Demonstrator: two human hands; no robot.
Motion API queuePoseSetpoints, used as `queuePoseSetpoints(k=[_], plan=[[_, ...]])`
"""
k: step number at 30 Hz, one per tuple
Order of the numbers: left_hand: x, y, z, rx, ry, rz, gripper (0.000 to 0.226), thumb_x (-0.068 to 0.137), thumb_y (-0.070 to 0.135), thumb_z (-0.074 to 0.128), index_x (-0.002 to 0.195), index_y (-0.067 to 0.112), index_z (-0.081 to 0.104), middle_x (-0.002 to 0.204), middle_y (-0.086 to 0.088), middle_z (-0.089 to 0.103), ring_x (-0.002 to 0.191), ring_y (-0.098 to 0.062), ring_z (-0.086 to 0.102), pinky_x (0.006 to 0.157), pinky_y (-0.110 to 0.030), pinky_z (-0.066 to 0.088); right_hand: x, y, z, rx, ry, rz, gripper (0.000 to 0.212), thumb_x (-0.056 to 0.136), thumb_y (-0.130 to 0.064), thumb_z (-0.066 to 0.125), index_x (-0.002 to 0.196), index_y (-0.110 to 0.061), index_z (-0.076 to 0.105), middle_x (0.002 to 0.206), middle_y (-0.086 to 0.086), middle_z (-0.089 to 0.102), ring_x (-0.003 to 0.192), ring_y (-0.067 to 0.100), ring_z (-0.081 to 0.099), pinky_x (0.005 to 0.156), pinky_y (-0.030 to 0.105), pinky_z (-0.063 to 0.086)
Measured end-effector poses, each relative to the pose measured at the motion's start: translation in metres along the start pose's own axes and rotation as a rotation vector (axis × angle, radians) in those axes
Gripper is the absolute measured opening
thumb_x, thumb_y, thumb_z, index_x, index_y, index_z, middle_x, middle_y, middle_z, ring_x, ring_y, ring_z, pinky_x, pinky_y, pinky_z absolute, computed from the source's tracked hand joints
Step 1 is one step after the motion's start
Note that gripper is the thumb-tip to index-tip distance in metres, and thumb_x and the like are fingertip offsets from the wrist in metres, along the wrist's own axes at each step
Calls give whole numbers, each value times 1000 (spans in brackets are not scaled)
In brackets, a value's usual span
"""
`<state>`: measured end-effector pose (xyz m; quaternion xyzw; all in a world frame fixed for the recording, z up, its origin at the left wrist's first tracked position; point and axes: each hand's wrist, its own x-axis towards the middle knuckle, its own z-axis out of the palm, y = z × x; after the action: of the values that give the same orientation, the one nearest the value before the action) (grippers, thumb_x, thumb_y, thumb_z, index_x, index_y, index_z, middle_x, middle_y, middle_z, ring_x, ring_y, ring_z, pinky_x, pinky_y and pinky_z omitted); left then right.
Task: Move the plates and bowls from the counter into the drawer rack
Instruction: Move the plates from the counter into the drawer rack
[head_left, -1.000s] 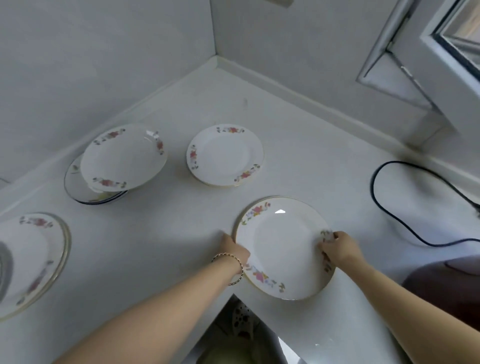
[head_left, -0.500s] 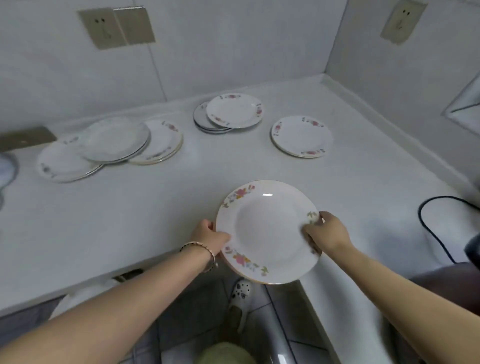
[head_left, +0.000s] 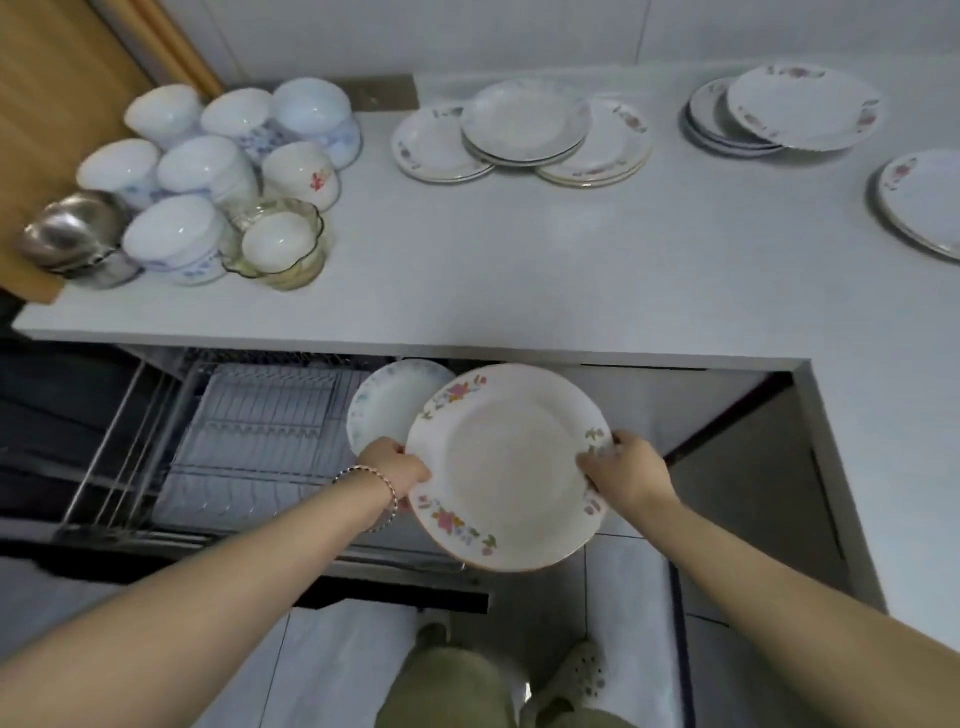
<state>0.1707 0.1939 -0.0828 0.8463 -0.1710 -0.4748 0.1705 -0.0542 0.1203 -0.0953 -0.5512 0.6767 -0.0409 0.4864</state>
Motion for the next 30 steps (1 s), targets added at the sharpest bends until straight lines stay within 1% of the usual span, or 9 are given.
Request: queuePoseSetpoints(k=[5,9,11,15,18,21,24,26,30], plan=[[70,-51,-55,74,-5,-56,37,81,-1,60,118,-1,58,114,-19,65,93,-30,65,71,-33,55,22,-29,100,4,-74,89,33,88,-17,53,118,-2,53,106,17,66,94,31,61,70,26,43],[137,-77,-89,186,-27,-55,32,80,8,60,112,5,57,109,-13,65,82,-21,58,65,-28,52,44,-51,173,-24,-91,195,35,91,-18,48,122,-3,48,104,15,63,87,27,61,61,24,39],[171,-83,-98,219,-60,-60,34,80,10,57,114,8,56,107,-11,64,80,-19,59,60,-25,52,59,-61,204,-19,-62,252,36,91,-20,45,123,-4,48,102,15,65,69,21,62,55,24,41],[238,-89,-104,326,-88,-48,37,81,11,51,118,8,57,110,-12,65,94,-27,63,77,-34,56,97,-70,246,-10,-31,367,32,93,-16,43,119,1,51,74,8,60,55,15,53,59,23,42],[279,-87,-102,415,-78,-39,38,84,8,50,122,3,54,122,-15,61,110,-32,60,90,-35,51,124,-71,269,-35,-7,380,26,95,-11,41,112,1,56,60,1,53,48,6,47,39,15,34],[311,-84,-95,455,-47,-31,38,87,6,50,125,1,50,128,-17,56,117,-34,56,95,-37,49,149,-68,292,-16,86,375,27,94,-16,43,114,-3,55,86,13,69,54,14,59,42,18,44],[330,-79,-83,525,-10,-12,39,89,6,51,127,-1,49,133,-20,49,117,-36,55,97,-39,50,164,-66,307,-39,180,385,29,93,-13,41,118,-5,54,116,25,57,60,21,54,51,22,42],[337,-74,-76,556,8,-9,42,90,8,51,131,-2,46,139,-22,37,118,-36,53,100,-39,48,169,-66,309,-64,231,392,30,96,-12,39,122,-3,52,123,26,45,61,25,50,54,22,36],[342,-67,-66,531,39,16,44,91,3,48,135,-2,40,142,-21,34,121,-37,51,103,-40,46,173,-64,313,-114,283,384,32,96,-10,41,124,3,51,126,24,46,98,38,57,75,28,39]])
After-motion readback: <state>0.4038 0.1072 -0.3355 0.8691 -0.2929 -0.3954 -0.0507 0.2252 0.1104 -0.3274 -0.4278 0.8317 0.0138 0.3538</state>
